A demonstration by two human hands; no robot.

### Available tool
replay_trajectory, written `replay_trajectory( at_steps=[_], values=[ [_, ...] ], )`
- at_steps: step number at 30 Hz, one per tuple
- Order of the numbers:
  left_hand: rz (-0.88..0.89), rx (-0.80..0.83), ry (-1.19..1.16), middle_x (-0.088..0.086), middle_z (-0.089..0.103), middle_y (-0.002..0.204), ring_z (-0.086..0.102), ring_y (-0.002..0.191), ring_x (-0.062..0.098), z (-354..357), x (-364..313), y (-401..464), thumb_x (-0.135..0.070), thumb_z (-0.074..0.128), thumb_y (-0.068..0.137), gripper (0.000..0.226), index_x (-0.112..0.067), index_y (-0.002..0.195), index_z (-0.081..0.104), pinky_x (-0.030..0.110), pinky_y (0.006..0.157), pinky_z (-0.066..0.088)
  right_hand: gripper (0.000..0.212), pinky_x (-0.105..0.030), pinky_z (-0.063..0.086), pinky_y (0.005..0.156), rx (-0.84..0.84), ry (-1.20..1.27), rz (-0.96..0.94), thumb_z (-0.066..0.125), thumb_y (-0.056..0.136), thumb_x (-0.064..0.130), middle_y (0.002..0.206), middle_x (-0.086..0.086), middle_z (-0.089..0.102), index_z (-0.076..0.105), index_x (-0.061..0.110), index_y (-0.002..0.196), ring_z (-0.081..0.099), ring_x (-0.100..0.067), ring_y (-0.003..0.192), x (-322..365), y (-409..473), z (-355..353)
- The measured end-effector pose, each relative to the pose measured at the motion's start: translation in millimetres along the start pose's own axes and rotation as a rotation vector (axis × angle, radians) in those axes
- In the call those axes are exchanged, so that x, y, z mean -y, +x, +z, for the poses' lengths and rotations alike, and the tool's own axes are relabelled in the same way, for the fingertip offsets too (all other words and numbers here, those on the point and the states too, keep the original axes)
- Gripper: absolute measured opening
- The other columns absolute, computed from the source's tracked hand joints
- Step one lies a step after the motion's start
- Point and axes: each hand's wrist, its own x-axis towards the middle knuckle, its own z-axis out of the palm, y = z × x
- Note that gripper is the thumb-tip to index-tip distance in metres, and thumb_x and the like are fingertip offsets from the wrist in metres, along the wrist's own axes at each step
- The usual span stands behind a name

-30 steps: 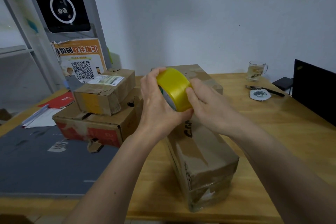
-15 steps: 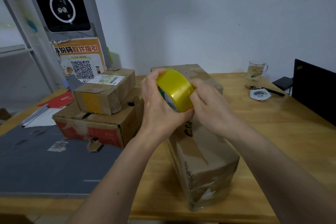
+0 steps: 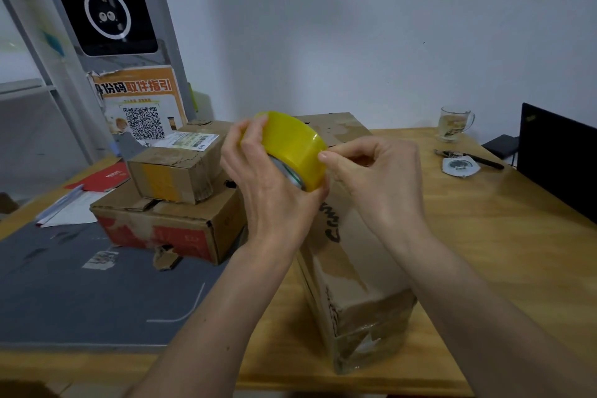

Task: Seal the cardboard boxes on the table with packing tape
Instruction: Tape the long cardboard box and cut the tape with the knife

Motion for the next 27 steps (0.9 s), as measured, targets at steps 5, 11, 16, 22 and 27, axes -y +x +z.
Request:
replay_trajectory(
  at_steps=[5, 11, 16, 22, 27],
  values=[
    [0.037, 0.0, 0.002, 0.024, 0.03, 0.143, 0.023, 0.133, 0.024, -2, 4, 1, -0.029, 0.092, 0.059, 0.102, -0.003, 0.14, 0.037, 0.0, 0.104, 0.014, 0.02, -0.045, 0.06, 0.072, 0.13, 0.06, 0.107, 0.072, 0.083, 0.014, 0.064, -0.001, 0.07, 0.068, 0.02, 0.064, 0.069, -0.017, 0.063, -4, 5, 1],
    [-0.004, 0.074, -0.049, 0.018, 0.031, 0.143, 0.028, 0.135, 0.025, -5, 2, 0, -0.032, 0.093, 0.051, 0.108, -0.007, 0.14, 0.037, 0.013, 0.107, 0.026, 0.017, -0.04, 0.057, 0.067, 0.21, 0.136, 0.119, 0.065, 0.086, 0.008, 0.056, -0.002, 0.064, 0.064, 0.011, 0.069, 0.064, -0.016, 0.055, -8, 7, -6],
    [-0.083, 0.079, -0.091, 0.01, 0.032, 0.139, 0.032, 0.133, 0.023, -4, 0, -1, -0.034, 0.095, 0.053, 0.109, -0.014, 0.14, 0.033, 0.028, 0.107, 0.036, 0.022, -0.023, 0.046, 0.053, 0.21, 0.418, 0.236, 0.061, 0.088, 0.0, 0.056, -0.008, 0.055, 0.059, 0.007, 0.067, 0.053, -0.017, 0.053, -8, 6, -7],
    [-0.382, 0.035, -0.238, -0.013, 0.026, 0.127, 0.036, 0.12, 0.009, -6, 17, 10, -0.038, 0.094, 0.054, 0.105, -0.041, 0.13, 0.023, 0.002, 0.081, 0.032, 0.019, -0.026, 0.049, 0.063, 0.158, 0.631, 0.212, 0.058, 0.09, 0.0, 0.075, -0.004, 0.063, 0.06, 0.011, 0.074, 0.057, -0.015, 0.067, -1, 6, -16],
    [-0.459, 0.082, -0.294, -0.002, 0.031, 0.141, 0.042, 0.125, 0.017, -8, 17, 6, -0.043, 0.094, 0.052, 0.106, -0.046, 0.129, 0.021, 0.033, 0.098, 0.046, 0.014, -0.027, 0.052, 0.07, 0.128, 0.53, 0.181, 0.066, 0.087, 0.007, 0.101, -0.01, 0.07, 0.06, 0.012, 0.076, 0.065, -0.019, 0.088, -4, 13, -18]
  ],
)
